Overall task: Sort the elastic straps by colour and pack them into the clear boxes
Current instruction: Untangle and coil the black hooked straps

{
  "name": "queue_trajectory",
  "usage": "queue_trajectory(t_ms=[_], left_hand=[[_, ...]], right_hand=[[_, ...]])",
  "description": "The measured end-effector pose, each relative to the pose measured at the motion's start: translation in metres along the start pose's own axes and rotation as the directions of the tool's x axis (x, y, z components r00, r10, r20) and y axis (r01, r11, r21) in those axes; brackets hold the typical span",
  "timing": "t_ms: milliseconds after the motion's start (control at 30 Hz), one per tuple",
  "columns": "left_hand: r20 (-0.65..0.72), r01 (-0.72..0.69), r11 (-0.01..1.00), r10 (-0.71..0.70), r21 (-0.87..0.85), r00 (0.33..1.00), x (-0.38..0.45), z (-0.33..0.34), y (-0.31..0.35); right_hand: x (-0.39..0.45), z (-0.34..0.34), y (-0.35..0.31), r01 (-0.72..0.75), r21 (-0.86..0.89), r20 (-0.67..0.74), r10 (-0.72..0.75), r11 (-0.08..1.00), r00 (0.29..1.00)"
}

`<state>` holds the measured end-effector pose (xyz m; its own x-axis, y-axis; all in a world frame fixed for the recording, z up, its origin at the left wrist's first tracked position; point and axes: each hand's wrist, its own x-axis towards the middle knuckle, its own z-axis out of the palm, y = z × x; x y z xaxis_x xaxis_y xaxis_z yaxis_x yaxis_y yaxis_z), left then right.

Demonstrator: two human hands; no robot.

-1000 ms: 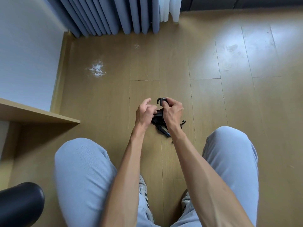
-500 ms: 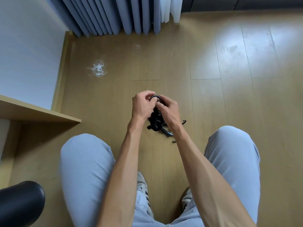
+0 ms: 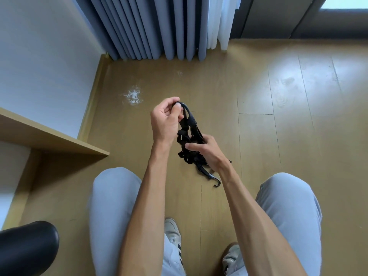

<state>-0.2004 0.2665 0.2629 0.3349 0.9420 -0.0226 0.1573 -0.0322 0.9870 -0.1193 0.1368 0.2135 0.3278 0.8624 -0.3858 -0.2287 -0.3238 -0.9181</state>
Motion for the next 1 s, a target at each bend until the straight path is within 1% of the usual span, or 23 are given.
queue_trajectory(t_ms=[100, 167, 233, 300, 400, 467, 533, 633, 733, 833, 933, 1000], left_hand=[[0.003, -0.039, 0.974, 0.039, 0.223, 0.999, 0.001, -0.021, 0.039], [0.009, -0.015, 0.936, 0.013, 0.351, 1.0, -0.002, -0.041, 0.078], [-0.013, 0.038, 0.906, -0.035, 0.421, 0.999, -0.009, -0.062, 0.122], [-0.082, 0.097, 0.885, -0.067, 0.455, 0.994, -0.022, -0.085, 0.17], [-0.22, 0.207, 0.874, -0.119, 0.44, 0.968, -0.046, -0.121, 0.247], [-0.289, 0.275, 0.877, -0.166, 0.393, 0.943, -0.065, -0.146, 0.3], [-0.337, 0.333, 0.885, -0.221, 0.324, 0.915, -0.084, -0.172, 0.355], [-0.398, 0.378, 0.889, -0.258, 0.26, 0.88, -0.108, -0.21, 0.436], [-0.466, 0.4, 0.883, -0.255, 0.244, 0.847, -0.128, -0.246, 0.503], [-0.541, 0.418, 0.876, -0.236, 0.241, 0.807, -0.149, -0.284, 0.547], [-0.595, 0.414, 0.891, -0.234, 0.185, 0.769, -0.167, -0.329, 0.565], [-0.644, 0.415, 0.898, -0.232, 0.146, 0.729, -0.18, -0.362, 0.569]], right_hand=[[-0.016, 0.004, -0.034, -0.038, -0.054, -0.042, 0.036, 0.998, 0.998], [-0.035, 0.014, -0.069, -0.096, -0.087, -0.097, 0.088, 0.992, 0.991], [-0.057, 0.027, -0.111, -0.142, -0.12, -0.128, 0.126, 0.983, 0.984], [-0.081, 0.041, -0.158, -0.16, -0.156, -0.116, 0.143, 0.975, 0.983], [-0.121, 0.062, -0.24, -0.184, -0.14, -0.071, 0.176, 0.973, 0.982], [-0.151, 0.076, -0.299, -0.182, -0.112, -0.016, 0.181, 0.977, 0.983], [-0.182, 0.09, -0.361, -0.177, -0.121, 0.031, 0.182, 0.977, 0.983], [-0.222, 0.113, -0.449, -0.164, -0.227, 0.102, 0.191, 0.96, 0.976], [-0.25, 0.145, -0.52, -0.136, -0.377, 0.175, 0.214, 0.916, 0.961], [-0.271, 0.187, -0.568, -0.045, -0.478, 0.246, 0.183, 0.877, 0.952], [-0.281, 0.235, -0.592, 0.063, -0.555, 0.316, 0.14, 0.83, 0.938], [-0.288, 0.27, -0.599, 0.108, -0.584, 0.363, 0.139, 0.805, 0.921]])
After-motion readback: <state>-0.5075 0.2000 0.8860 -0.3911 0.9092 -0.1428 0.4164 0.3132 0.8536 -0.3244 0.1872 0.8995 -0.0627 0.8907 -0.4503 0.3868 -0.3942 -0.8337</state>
